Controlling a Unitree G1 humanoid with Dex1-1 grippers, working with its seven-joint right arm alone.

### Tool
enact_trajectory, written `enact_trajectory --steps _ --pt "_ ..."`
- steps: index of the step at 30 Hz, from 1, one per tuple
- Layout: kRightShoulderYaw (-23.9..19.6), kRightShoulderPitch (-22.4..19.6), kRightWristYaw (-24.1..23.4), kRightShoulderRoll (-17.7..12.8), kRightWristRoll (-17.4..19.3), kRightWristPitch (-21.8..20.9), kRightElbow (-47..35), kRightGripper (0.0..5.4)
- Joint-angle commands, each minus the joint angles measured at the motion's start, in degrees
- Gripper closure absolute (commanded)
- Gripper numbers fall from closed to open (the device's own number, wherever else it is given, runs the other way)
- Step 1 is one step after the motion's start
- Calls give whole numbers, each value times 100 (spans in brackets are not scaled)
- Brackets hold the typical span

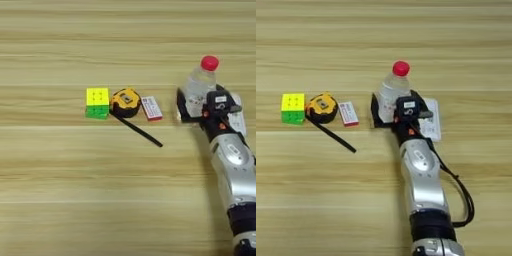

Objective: Move the objects on the table

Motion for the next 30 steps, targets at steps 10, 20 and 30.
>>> enact_trajectory --steps 10,20,30 --pt "-208 813 -275 -9 75 373 -1511 2" --pt "-222 1328 -320 20 43 611 -2235 2" --pt "-375 1268 -507 15 30 837 -2014 2"
